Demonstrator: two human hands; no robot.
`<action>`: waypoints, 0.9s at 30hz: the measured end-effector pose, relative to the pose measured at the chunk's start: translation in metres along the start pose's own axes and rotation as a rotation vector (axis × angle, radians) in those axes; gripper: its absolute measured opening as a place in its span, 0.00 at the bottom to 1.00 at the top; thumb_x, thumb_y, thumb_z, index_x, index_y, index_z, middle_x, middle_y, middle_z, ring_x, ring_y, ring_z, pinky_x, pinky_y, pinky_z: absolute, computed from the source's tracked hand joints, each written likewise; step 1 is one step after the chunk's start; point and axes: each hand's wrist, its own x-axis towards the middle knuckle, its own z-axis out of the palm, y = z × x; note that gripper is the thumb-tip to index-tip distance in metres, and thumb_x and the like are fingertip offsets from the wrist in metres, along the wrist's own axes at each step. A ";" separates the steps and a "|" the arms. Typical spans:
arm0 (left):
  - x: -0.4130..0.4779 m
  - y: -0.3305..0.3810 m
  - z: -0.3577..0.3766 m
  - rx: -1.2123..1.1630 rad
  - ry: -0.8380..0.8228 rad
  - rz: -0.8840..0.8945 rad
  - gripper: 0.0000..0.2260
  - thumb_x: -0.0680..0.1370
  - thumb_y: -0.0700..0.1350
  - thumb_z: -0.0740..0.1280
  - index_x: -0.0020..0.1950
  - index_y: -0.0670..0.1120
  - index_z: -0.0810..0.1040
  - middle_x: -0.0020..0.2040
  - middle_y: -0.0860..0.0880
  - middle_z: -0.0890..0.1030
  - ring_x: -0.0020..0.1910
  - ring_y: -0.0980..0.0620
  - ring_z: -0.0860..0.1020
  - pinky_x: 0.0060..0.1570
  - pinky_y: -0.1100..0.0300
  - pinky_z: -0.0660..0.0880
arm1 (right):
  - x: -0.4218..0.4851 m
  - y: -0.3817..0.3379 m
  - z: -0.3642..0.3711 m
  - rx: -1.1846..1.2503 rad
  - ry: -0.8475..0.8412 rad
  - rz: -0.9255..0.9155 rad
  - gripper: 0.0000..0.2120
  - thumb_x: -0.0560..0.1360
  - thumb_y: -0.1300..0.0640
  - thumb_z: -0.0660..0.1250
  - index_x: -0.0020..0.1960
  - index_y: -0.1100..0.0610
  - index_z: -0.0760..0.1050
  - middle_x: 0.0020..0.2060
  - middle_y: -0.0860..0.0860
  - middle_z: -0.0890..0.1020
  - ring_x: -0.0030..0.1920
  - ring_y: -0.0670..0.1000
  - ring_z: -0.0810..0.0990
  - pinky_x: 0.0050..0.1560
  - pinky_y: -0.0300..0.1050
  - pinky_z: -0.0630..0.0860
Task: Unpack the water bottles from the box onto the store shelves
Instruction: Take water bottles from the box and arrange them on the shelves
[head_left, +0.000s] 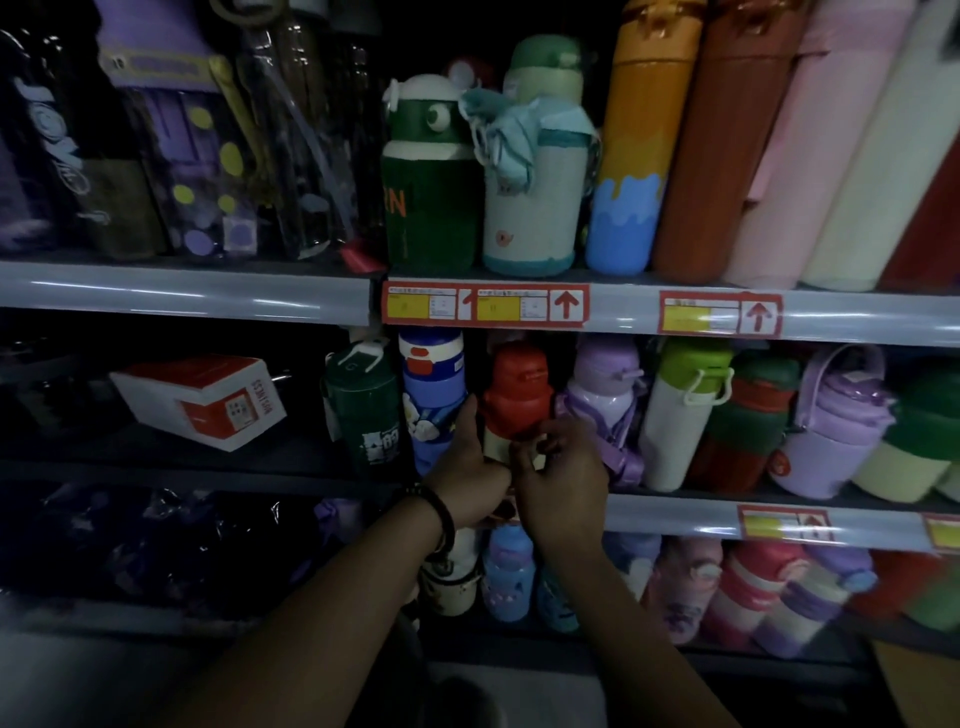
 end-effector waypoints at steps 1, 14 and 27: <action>0.001 -0.001 0.000 0.011 0.001 -0.002 0.41 0.69 0.49 0.72 0.80 0.62 0.59 0.62 0.54 0.84 0.54 0.52 0.86 0.54 0.44 0.84 | 0.000 0.000 0.000 -0.001 0.001 0.005 0.09 0.75 0.54 0.72 0.53 0.51 0.76 0.49 0.48 0.80 0.50 0.52 0.81 0.47 0.51 0.78; -0.044 0.052 0.001 -0.145 0.079 -0.220 0.22 0.77 0.34 0.64 0.60 0.60 0.69 0.52 0.44 0.82 0.53 0.40 0.83 0.54 0.40 0.83 | -0.002 -0.005 -0.004 0.027 -0.037 0.036 0.10 0.73 0.55 0.72 0.51 0.52 0.74 0.45 0.48 0.80 0.48 0.53 0.80 0.45 0.49 0.75; -0.044 0.046 0.001 -0.106 0.075 -0.181 0.24 0.79 0.35 0.60 0.71 0.56 0.71 0.59 0.47 0.83 0.56 0.46 0.82 0.56 0.42 0.83 | -0.002 -0.003 -0.002 -0.063 -0.054 -0.075 0.26 0.74 0.37 0.67 0.64 0.53 0.77 0.55 0.53 0.81 0.57 0.55 0.79 0.51 0.49 0.77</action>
